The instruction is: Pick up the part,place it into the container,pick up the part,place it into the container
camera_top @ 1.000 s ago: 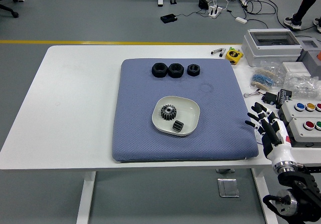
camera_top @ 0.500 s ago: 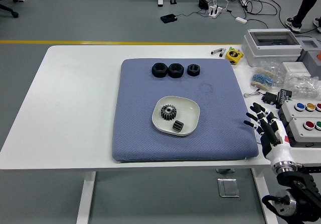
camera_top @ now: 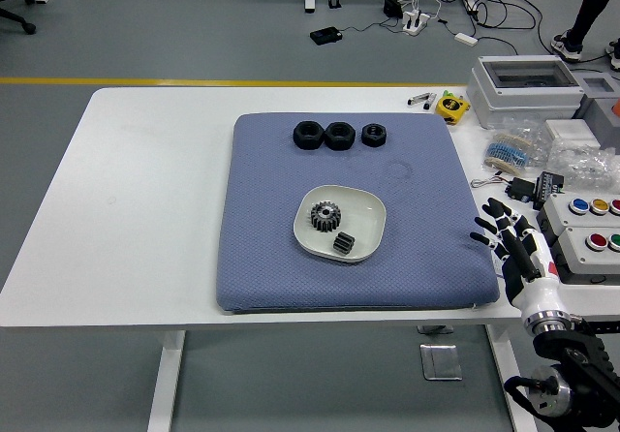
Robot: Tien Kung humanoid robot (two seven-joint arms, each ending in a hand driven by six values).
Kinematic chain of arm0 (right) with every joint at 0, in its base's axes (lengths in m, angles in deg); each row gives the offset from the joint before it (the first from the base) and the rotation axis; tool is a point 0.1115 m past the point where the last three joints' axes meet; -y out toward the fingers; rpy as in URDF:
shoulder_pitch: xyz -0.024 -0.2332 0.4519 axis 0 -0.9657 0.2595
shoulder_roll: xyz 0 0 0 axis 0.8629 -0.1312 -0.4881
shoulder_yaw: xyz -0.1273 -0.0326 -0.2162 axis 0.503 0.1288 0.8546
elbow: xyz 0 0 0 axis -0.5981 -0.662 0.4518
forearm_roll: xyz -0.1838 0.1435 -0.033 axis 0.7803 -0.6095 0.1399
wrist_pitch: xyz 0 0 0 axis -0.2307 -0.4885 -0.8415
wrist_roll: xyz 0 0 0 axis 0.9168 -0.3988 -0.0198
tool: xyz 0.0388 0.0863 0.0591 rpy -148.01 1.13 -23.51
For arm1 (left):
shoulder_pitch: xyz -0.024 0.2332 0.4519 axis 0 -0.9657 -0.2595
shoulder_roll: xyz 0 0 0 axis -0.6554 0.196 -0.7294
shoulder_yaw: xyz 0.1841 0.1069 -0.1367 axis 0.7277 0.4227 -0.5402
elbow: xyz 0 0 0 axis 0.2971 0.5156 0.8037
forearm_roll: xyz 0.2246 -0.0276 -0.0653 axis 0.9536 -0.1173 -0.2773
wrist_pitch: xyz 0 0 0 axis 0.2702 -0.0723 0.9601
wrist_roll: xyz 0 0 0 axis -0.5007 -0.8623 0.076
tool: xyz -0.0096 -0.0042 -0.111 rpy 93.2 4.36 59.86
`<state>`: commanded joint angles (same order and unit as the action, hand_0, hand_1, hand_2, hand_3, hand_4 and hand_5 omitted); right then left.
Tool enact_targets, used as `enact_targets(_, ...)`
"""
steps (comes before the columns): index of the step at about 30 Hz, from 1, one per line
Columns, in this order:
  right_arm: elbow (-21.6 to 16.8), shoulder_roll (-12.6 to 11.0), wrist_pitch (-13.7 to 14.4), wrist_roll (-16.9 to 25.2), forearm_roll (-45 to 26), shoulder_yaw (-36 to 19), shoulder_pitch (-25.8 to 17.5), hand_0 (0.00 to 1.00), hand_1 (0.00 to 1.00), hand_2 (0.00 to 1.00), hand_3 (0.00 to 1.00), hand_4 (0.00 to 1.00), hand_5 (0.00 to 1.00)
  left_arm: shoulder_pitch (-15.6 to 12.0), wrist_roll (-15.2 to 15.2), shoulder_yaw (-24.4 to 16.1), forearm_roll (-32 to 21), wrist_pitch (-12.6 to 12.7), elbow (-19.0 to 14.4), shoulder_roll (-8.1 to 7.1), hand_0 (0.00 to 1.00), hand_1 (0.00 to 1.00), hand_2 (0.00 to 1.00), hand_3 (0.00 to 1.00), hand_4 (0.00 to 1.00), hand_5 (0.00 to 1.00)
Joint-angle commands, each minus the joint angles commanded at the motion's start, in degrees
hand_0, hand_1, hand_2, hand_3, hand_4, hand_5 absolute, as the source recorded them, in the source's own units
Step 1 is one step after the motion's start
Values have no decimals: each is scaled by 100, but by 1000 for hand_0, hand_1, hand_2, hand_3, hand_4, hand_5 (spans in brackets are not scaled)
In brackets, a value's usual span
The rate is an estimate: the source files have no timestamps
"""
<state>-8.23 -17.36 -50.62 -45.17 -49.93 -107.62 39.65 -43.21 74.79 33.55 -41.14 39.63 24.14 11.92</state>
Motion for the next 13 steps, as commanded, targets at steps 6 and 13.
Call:
enact_targets(6,4,8,-3,10,-3,16,-2,639,701,777,710,948,597,-3,2,-1,-11,1,1,5,616,586,653,594,572,587)
enact_targets(13,17,27,-7,22,-12,35,-5,639,701,777,710,948,597,-5,-2,-3,-11,1,2,8,616,586,653,594,572,587)
